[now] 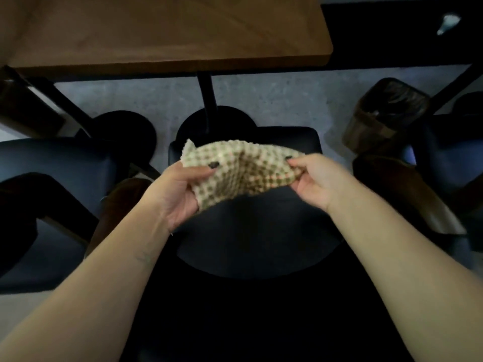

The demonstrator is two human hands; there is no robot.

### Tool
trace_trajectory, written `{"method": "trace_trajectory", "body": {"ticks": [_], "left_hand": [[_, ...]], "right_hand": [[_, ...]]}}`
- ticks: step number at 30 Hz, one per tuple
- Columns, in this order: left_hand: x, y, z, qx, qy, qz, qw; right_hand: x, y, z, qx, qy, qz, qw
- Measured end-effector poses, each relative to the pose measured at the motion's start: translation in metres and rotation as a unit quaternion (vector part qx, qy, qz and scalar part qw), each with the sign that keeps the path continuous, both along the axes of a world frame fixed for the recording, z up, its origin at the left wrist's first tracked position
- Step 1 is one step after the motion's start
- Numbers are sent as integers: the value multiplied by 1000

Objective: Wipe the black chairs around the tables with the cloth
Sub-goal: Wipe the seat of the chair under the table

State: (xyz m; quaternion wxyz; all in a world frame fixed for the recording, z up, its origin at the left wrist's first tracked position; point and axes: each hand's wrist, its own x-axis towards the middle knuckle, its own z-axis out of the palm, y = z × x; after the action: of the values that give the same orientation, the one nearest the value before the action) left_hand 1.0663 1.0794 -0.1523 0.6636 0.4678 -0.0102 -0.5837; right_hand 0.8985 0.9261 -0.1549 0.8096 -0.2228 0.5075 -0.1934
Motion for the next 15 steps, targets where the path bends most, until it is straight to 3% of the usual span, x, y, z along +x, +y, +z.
{"method": "trace_trajectory", "body": {"ticks": [3,6,10,15], "left_hand": [[-1,-1,-3,68,-101,-3,993],[1,-1,-8,119,-206,4,971],[6,1,-10,122,-305,19,944],[11,5,-6,150,-307,32,939]], "right_hand": [[-1,11,-17,26,85,48,995],[-3,20,-30,-44,160,152,974],[-4,21,-29,-99,129,163,973],[-9,17,-15,-94,110,114,983]]}}
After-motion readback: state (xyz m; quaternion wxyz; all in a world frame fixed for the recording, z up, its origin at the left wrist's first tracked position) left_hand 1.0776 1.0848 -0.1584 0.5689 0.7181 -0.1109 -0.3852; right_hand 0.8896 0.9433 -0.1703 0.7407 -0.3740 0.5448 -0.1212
